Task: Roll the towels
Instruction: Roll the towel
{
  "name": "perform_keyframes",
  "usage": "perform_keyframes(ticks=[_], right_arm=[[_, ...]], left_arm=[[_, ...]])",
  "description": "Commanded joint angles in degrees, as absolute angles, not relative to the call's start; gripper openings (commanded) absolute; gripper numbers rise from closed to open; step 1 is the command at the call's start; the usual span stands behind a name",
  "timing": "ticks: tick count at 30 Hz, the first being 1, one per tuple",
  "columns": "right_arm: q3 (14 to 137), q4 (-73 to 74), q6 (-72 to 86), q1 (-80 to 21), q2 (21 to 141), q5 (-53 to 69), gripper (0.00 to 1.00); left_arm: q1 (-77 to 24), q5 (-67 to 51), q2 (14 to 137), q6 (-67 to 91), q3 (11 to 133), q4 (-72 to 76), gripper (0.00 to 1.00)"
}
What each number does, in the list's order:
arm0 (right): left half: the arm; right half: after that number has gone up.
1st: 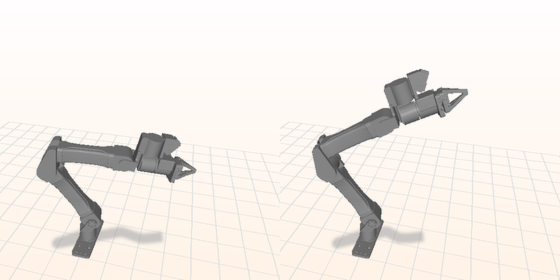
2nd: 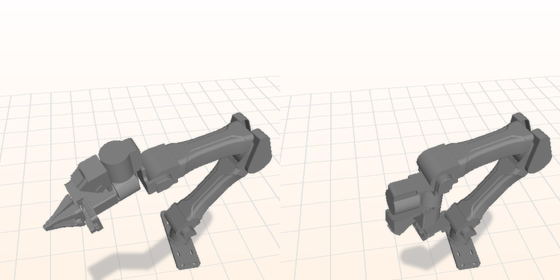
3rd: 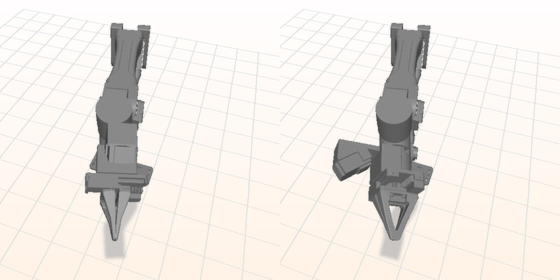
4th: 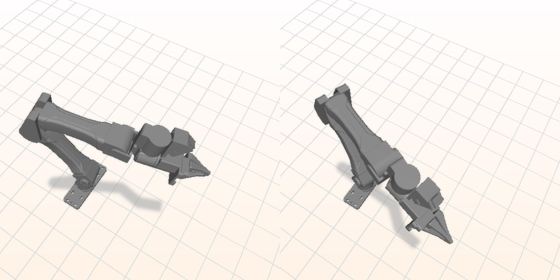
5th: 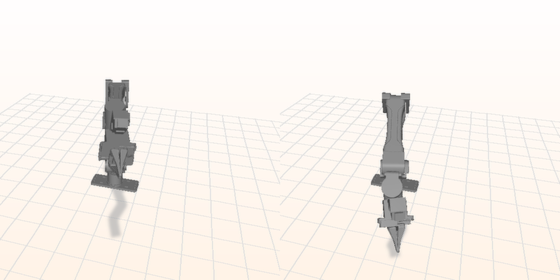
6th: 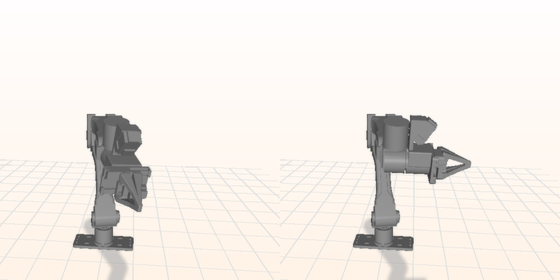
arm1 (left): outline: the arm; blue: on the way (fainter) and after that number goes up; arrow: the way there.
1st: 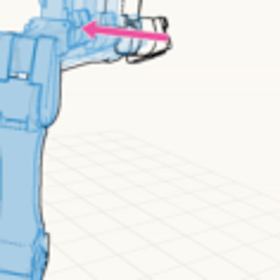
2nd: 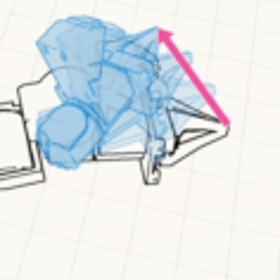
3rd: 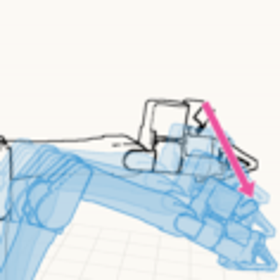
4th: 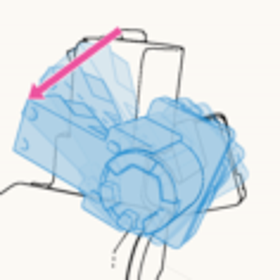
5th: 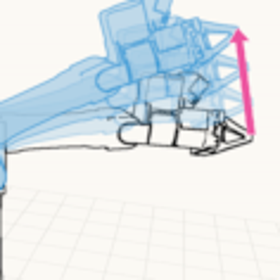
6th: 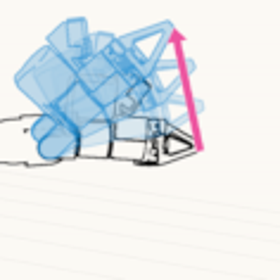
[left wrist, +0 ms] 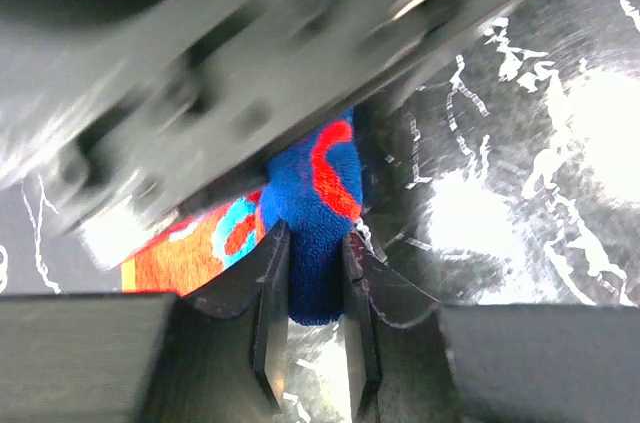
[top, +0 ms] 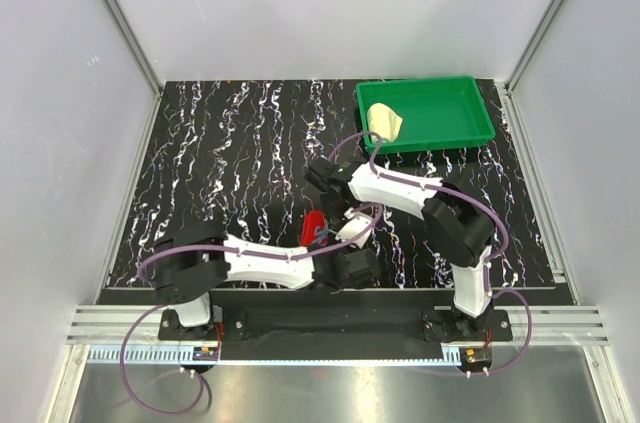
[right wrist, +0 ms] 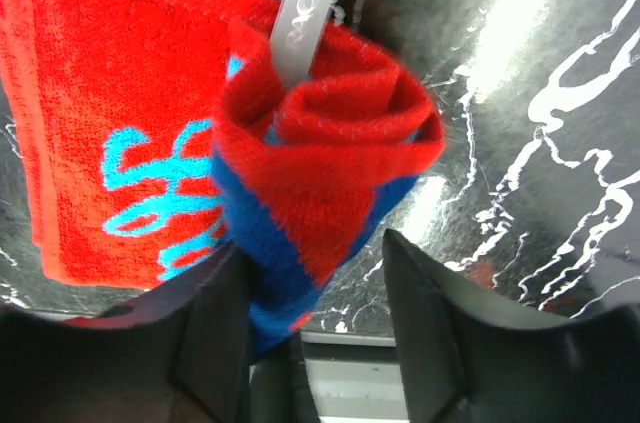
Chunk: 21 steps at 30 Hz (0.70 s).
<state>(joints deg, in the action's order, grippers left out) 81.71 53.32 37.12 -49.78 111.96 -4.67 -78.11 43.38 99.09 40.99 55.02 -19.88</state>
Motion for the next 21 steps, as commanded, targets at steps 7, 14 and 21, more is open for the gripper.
perform_keyframes(ticks=[7, 14, 21], right_arm=[[87.44, 59.5, 31.38, -36.67, 105.12, -8.7, 0.78], [87.19, 57.15, 32.16, -32.52, 95.12, -12.39, 0.85], [65.27, 36.15, 35.5, -32.61, 81.49, 5.22, 0.79]], left_arm=[[-75.94, 35.51, 89.14, 47.02, 46.33, -16.09, 0.0], [-69.28, 22.18, 81.75, 48.77, 37.11, -5.81, 0.0], [-60.21, 8.8, 73.75, 52.73, 28.66, 4.56, 0.0]])
